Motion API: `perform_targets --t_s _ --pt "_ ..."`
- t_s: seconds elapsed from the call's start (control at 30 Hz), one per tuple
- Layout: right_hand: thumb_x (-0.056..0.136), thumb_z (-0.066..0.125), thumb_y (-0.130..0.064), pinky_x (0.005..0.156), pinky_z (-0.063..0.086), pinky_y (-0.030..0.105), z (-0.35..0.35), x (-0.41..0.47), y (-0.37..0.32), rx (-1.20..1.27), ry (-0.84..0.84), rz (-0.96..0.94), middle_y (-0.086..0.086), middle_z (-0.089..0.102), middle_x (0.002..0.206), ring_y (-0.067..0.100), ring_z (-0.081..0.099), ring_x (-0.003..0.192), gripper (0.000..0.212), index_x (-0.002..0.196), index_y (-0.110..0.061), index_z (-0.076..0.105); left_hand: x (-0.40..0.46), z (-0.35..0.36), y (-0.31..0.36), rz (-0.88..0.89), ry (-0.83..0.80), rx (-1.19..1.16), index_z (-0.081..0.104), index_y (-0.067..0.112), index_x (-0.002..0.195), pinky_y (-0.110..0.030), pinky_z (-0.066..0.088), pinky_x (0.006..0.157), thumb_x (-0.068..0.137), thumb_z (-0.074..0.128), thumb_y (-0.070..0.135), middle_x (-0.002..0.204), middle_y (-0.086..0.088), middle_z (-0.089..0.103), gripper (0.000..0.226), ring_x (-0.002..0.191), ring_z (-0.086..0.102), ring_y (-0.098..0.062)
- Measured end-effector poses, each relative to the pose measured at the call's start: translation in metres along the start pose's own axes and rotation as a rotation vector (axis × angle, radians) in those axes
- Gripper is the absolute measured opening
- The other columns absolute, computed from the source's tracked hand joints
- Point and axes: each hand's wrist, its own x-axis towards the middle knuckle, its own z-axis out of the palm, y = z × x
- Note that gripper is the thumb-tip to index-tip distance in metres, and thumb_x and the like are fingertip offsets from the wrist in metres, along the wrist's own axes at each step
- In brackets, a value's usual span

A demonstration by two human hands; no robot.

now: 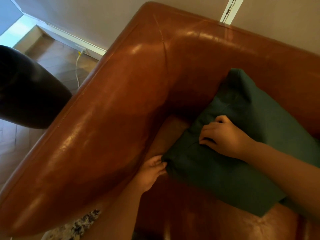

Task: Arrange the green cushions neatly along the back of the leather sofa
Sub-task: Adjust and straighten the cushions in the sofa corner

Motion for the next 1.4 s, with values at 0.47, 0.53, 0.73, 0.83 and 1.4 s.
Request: perform_targets --t_s 0.47,0.53,0.73,0.83,1.4 --pt "0.082 0.056 -0.035 0.081 0.024 0.032 0.002 -0.001 0.002 0.067 0.015 -0.013 -0.017 0.064 0.083 0.007 0.061 0.075 0.009 0.078 -0.033 0.064 -0.023 0.046 -0.010 0.355 0.598 0.615 0.059 0.016 0.076 -0.027 0.041 0.050 0.088 0.065 0.027 0.067 0.001 0.059 0.017 0.059 0.056 -0.014" --pt "0.081 0.056 -0.035 0.081 0.021 0.030 0.003 0.001 0.002 0.062 0.011 -0.015 -0.016 0.065 0.083 0.007 0.062 0.075 0.010 0.077 -0.033 0.065 -0.017 0.048 -0.002 0.254 0.603 0.614 0.057 0.017 0.078 -0.023 0.039 0.053 0.086 0.066 0.026 0.071 0.004 0.059 0.015 0.064 0.057 -0.013" --pt "0.080 0.069 -0.028 0.082 0.022 0.031 0.004 0.005 0.002 0.042 0.001 -0.025 -0.015 0.066 0.085 0.010 0.062 0.076 0.005 0.079 -0.032 0.065 -0.009 0.037 0.003 0.206 0.519 0.672 0.058 0.019 0.082 -0.024 0.044 0.058 0.086 0.065 0.015 0.079 0.002 0.063 0.009 0.073 0.061 -0.016" --pt "0.082 0.066 -0.030 0.082 0.020 0.030 0.002 0.004 0.002 0.042 -0.014 -0.014 -0.015 0.065 0.085 0.009 0.061 0.077 0.004 0.079 -0.032 0.065 -0.016 0.030 -0.003 0.241 0.453 0.475 0.060 0.022 0.085 -0.026 0.051 0.070 0.086 0.065 0.008 0.083 0.002 0.065 0.015 0.079 0.064 -0.013" --pt "0.085 0.054 -0.037 0.080 0.022 0.031 -0.005 -0.001 0.009 0.121 -0.016 -0.012 -0.017 0.065 0.088 -0.001 0.053 0.080 0.011 0.082 -0.033 0.064 -0.028 0.021 -0.035 -0.020 0.100 -0.551 0.058 0.008 0.119 -0.031 0.047 0.088 0.085 0.053 0.001 0.118 -0.010 0.066 0.035 0.108 0.063 -0.019"
